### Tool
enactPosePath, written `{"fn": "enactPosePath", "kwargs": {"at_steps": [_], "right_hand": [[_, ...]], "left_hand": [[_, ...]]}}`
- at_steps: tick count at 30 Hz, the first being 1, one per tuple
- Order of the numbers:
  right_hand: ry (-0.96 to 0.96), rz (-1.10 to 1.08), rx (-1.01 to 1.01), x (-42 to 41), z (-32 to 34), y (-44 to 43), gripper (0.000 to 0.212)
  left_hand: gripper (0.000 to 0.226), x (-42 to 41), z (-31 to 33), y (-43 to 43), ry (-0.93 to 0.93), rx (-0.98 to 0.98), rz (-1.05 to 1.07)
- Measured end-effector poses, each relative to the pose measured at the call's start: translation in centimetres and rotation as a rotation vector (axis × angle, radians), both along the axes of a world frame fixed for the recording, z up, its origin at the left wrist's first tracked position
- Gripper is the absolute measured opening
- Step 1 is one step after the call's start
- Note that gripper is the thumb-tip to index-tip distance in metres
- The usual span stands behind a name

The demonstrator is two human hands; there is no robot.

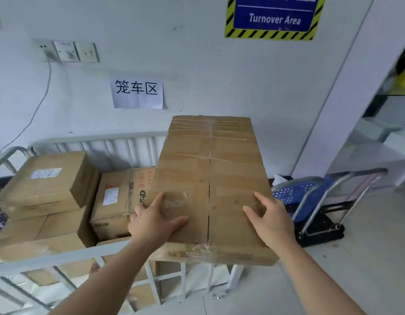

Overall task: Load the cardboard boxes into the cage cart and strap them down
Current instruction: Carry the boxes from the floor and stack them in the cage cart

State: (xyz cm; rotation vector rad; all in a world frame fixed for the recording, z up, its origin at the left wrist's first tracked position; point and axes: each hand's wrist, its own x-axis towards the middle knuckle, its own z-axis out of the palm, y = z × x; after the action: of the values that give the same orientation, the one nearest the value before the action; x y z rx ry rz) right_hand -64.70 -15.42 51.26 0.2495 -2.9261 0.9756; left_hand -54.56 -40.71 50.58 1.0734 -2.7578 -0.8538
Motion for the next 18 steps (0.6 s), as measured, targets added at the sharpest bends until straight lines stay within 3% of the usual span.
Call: {"fn": "enactPosePath", "kwargs": {"at_steps": [10,18], "right_hand": [[-0.091,0.183,-0.022,-3.9,-1.9,-21.0,0.059],[-0.163,0.258,0.031,-8.2,-5.7,-31.7,0.057]], "left_hand": [[0.104,0.1,-1.5,-19.2,-0.070,-0.008,0.155],[0.107,-1.7,-5.2,-28.4,-0.168,0.052,0.251]]}}
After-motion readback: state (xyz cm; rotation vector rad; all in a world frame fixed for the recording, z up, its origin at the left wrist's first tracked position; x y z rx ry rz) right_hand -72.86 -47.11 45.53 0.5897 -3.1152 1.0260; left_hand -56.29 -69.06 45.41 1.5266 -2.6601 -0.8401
